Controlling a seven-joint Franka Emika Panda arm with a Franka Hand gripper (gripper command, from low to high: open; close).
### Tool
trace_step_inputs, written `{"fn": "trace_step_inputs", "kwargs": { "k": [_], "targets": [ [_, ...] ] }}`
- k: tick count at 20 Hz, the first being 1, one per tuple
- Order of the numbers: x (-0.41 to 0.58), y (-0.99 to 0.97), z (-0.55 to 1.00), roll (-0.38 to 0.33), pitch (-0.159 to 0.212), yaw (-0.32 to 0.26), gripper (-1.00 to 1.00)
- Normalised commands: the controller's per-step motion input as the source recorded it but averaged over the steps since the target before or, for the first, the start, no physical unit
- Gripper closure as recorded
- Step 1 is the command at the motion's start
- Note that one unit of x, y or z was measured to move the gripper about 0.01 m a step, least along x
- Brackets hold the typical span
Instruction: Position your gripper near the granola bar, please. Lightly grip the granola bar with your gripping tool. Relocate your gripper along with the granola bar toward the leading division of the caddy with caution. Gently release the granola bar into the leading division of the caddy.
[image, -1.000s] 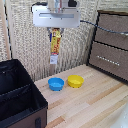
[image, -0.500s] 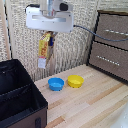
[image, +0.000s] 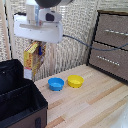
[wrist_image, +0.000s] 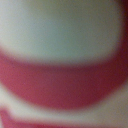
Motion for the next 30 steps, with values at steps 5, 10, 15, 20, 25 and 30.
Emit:
{"fn": "trace_step_inputs", "kwargs": {
  "k": [5, 10, 15, 20, 25, 30],
  "targets": [
    [0.0, 0.73, -0.02, -0.023, 0.028, -0.166, 1.0],
    [0.0, 0.7, -0.04, -0.015, 0.039, -0.175, 1.0],
    [-0.07, 0.71, -0.17, -0.055, 0.097, -0.149, 1.0],
    [-0.09, 0.72, -0.22, -0.084, 0.108, -0.143, 1.0],
    [-0.089, 0.66, -0.17, -0.074, 0.077, -0.159, 1.0],
    [0.028, 0.08, 0.18, -0.013, -0.126, -0.082, -1.0]
  ]
}}
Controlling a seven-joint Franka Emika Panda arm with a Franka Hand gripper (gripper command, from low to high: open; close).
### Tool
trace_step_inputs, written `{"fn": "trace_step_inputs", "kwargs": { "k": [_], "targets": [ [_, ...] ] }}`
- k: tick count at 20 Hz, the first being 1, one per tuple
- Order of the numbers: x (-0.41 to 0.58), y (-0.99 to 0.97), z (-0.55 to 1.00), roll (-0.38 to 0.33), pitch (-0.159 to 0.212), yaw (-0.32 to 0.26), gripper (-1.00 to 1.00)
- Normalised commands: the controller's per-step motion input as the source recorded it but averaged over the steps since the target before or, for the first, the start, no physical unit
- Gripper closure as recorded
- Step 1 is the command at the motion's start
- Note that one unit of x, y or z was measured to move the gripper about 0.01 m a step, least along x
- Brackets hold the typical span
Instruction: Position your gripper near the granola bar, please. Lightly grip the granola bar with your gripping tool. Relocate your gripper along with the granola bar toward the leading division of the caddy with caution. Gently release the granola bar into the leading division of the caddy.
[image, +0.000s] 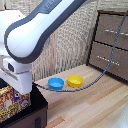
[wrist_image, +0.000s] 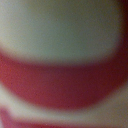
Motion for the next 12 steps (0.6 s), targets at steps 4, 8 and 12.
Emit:
{"fn": "trace_step_inputs", "kwargs": {
  "k": [4, 8, 12],
  "targets": [
    [0.129, -0.24, 0.46, -0.007, -0.119, 0.008, -1.0],
    [0.08, -0.17, 0.44, 0.0, -0.05, 0.025, -1.0],
    [0.031, -0.34, 0.43, 0.006, -0.004, 0.117, -1.0]
  ]
}}
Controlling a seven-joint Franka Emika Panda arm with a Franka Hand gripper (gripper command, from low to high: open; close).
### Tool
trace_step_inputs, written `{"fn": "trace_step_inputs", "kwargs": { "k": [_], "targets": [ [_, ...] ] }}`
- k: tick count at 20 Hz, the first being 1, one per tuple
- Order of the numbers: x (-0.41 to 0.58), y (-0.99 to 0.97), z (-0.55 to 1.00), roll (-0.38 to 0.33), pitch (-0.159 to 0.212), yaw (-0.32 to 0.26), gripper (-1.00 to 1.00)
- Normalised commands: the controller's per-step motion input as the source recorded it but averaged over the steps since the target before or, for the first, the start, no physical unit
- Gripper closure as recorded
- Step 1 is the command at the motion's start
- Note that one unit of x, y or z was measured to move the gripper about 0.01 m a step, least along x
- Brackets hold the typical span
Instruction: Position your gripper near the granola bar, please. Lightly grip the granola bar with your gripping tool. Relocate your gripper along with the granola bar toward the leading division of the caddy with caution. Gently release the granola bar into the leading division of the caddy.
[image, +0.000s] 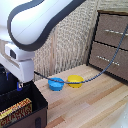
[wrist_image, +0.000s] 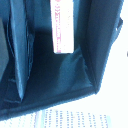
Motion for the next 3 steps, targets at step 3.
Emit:
{"fn": "trace_step_inputs", "kwargs": {
  "k": [3],
  "targets": [
    [0.09, -0.48, 0.16, 0.046, -0.006, 0.211, -1.0]
  ]
}}
